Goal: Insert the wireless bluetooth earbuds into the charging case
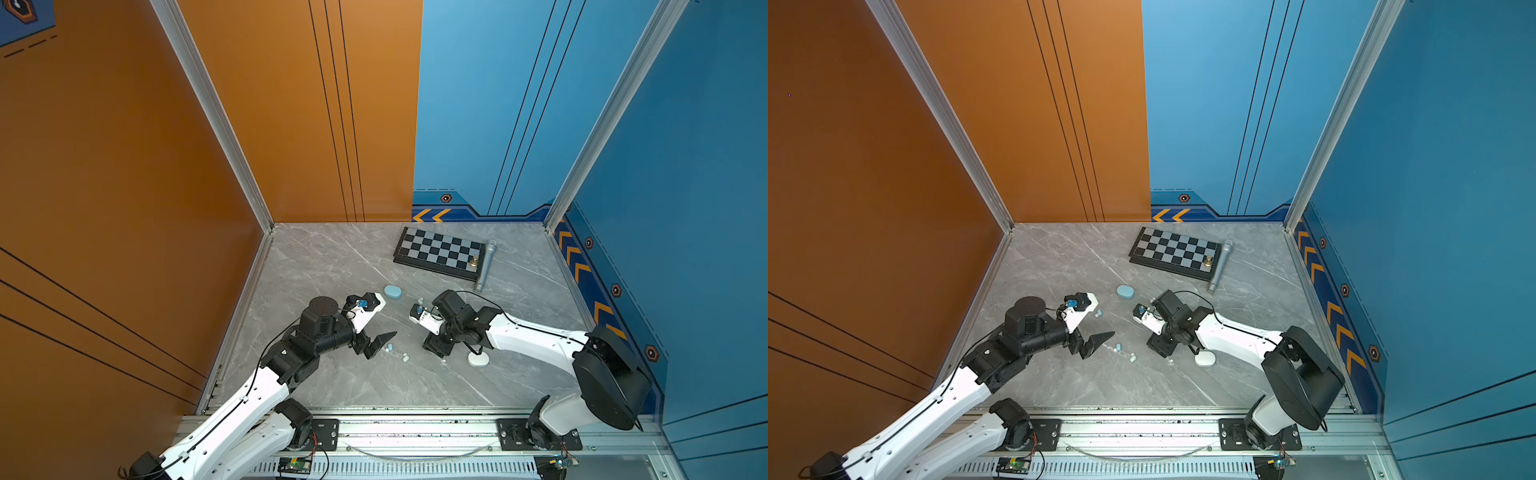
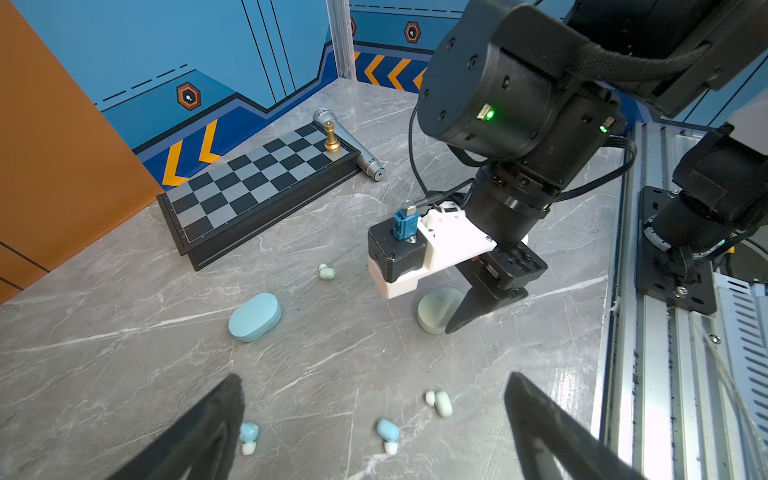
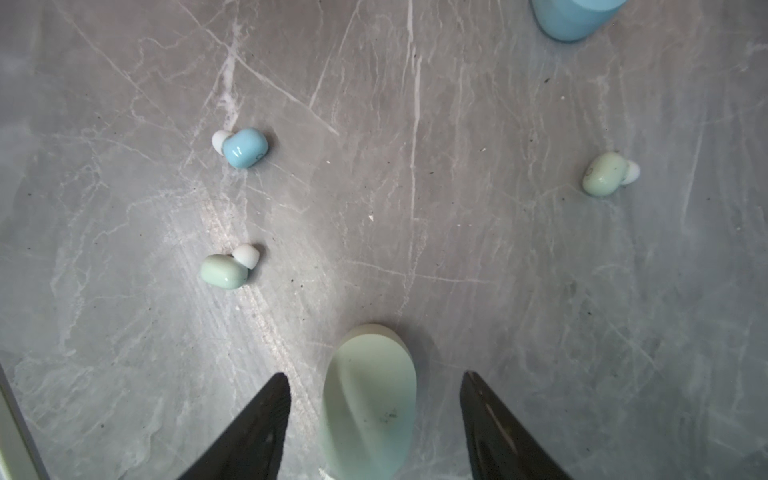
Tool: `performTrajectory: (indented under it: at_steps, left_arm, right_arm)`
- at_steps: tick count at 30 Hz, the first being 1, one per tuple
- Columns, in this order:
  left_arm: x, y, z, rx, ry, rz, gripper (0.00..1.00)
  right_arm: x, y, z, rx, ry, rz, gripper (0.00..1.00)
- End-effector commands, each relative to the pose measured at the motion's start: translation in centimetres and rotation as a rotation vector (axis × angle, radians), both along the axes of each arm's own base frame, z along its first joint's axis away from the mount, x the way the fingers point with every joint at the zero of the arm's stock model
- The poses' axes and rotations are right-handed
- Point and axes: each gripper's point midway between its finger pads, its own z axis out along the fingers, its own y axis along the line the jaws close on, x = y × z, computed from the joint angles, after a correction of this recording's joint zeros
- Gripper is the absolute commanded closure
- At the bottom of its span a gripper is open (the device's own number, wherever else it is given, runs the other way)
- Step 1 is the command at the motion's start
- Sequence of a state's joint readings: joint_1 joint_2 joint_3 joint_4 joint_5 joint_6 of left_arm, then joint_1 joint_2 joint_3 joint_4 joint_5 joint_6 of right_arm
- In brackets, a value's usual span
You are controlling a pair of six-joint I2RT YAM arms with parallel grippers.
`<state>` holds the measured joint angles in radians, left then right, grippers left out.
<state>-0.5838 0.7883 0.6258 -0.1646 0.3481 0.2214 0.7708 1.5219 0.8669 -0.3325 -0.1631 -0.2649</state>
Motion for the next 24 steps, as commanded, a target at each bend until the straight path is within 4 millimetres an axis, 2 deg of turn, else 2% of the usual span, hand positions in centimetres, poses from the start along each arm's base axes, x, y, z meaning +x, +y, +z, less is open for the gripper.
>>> performTrajectory:
  at_steps: [1,14,24]
  left_arm:
    - [-0.3,0.2,-0.5,0.023,-0.009,-0.004,0.02]
    - [-0.1,0.3,-0.6,0.032,-0.015,0.006,0.02]
    - [0.0,0.3,-0.8,0.041,-0.016,0.010,0.02]
  right_arm:
    - [-0.5,-1.0,-0.6,-0.070,0.022,0.009,0.33]
    - [-1.0,-1.3,-2.1,-0.158,0.054,0.052,0.39]
    - [-1.2,-1.3,-2.6,-0.177,0.070,0.065,0.55]
